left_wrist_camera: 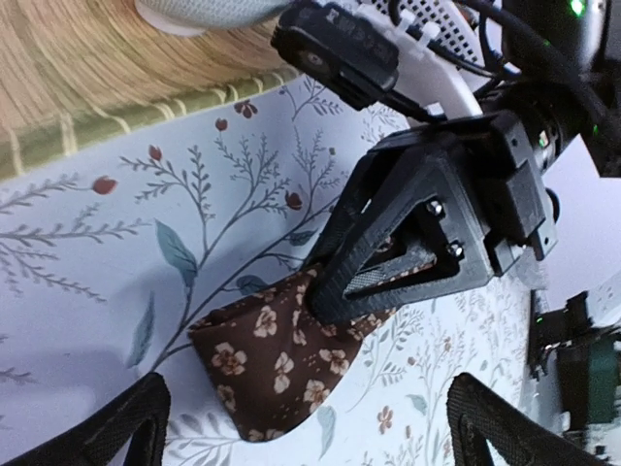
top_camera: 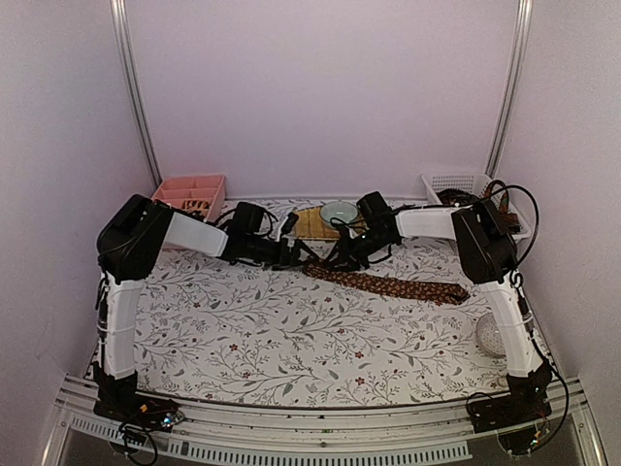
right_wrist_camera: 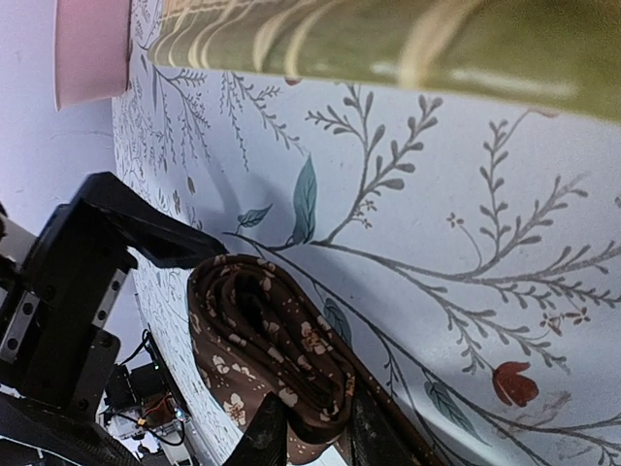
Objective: Roll the ties
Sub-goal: Roll the tie at the center of the board.
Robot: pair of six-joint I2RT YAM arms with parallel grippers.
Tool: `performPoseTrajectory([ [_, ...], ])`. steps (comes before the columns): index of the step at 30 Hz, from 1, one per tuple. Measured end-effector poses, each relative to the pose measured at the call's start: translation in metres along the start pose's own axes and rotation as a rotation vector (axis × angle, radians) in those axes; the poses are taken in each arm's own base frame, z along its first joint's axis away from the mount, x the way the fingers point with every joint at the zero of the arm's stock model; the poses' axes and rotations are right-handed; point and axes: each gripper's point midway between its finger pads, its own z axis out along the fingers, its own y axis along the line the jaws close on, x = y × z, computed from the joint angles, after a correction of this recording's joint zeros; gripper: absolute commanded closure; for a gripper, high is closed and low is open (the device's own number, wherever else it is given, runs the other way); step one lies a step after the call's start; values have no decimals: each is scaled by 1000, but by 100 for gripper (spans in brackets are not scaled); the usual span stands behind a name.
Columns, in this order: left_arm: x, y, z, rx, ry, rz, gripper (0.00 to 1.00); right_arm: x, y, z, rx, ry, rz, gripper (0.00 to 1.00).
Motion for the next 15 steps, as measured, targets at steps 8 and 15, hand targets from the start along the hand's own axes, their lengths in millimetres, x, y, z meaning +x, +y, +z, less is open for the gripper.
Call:
performPoseTrajectory([
  [8,-50,-13,-47,-142,-28,415,0,1,-1,2,-10,0,-10,78],
  [15,-69,-38,-45,-163,54,879,0,1,-1,3,-21,1,-15,78],
])
